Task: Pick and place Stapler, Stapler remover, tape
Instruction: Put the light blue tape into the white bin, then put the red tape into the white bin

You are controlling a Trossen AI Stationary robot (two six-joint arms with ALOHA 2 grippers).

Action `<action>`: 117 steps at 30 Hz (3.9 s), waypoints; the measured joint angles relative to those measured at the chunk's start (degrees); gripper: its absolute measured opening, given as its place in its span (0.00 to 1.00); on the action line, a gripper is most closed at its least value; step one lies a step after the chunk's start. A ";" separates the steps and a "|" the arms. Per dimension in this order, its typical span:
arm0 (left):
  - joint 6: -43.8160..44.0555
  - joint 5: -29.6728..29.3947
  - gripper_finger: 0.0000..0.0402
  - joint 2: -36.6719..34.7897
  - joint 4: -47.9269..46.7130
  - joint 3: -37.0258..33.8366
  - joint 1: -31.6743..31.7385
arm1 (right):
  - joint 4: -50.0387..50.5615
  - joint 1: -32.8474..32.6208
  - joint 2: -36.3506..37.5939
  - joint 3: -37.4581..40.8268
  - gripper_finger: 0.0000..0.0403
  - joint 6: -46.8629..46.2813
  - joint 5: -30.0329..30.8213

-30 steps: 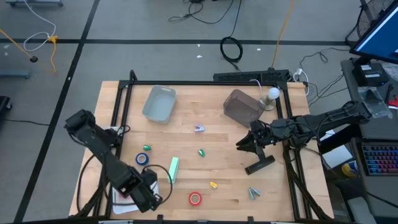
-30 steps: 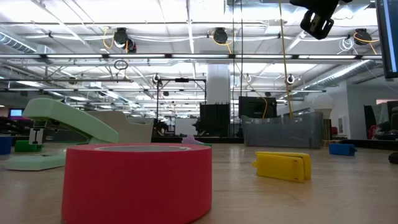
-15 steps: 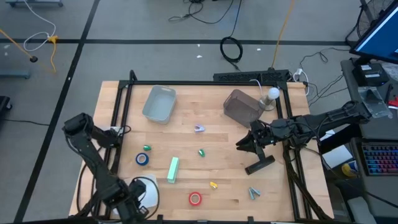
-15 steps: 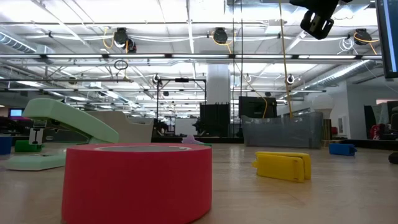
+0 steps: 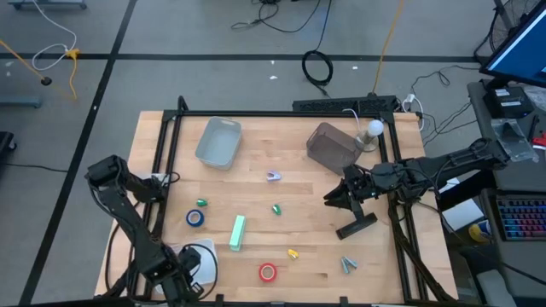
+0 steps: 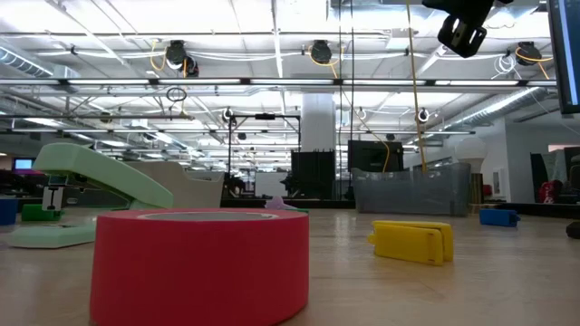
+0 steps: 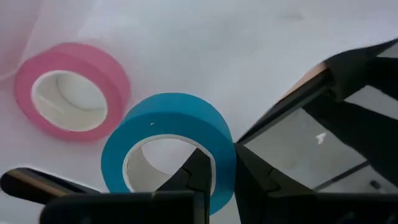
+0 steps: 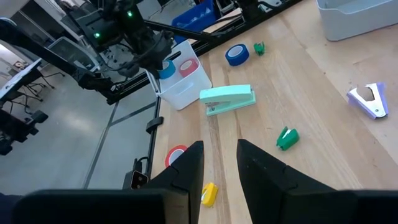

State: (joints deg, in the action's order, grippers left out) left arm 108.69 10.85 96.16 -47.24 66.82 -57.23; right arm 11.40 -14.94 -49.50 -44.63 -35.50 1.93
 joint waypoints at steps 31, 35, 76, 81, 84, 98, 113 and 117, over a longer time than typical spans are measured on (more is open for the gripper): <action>1.16 1.12 0.28 -0.02 0.76 -1.89 -2.02 | 0.00 0.02 0.00 -0.02 0.22 0.23 1.07; 3.30 1.12 0.28 -0.21 0.75 -1.89 -2.02 | 0.01 0.02 0.00 0.01 0.22 0.23 1.06; -41.07 -1.77 0.29 2.07 26.18 4.83 32.82 | 1.40 -0.02 -0.02 0.01 0.22 4.32 0.95; -40.86 -0.34 0.29 8.61 18.30 13.01 32.49 | 1.98 -0.02 -0.02 0.01 0.22 6.17 0.96; -42.20 -0.12 0.29 12.84 14.37 18.35 32.26 | 2.37 -0.02 -0.02 0.01 0.22 6.72 0.96; -41.79 0.68 0.29 23.76 12.08 25.54 31.60 | 5.58 -0.07 0.00 0.01 0.22 7.75 0.76; -39.08 -0.78 0.29 24.40 9.23 25.54 31.53 | 6.10 -0.05 0.00 0.01 0.22 7.71 0.76; -39.19 -0.82 0.29 24.83 8.90 25.54 31.49 | 6.12 -0.04 -0.01 0.01 0.22 7.71 0.76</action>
State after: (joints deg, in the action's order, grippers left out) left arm 69.50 10.03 120.99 -38.34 92.36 -25.73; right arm 17.52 -14.98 -49.51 -44.62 -27.79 2.70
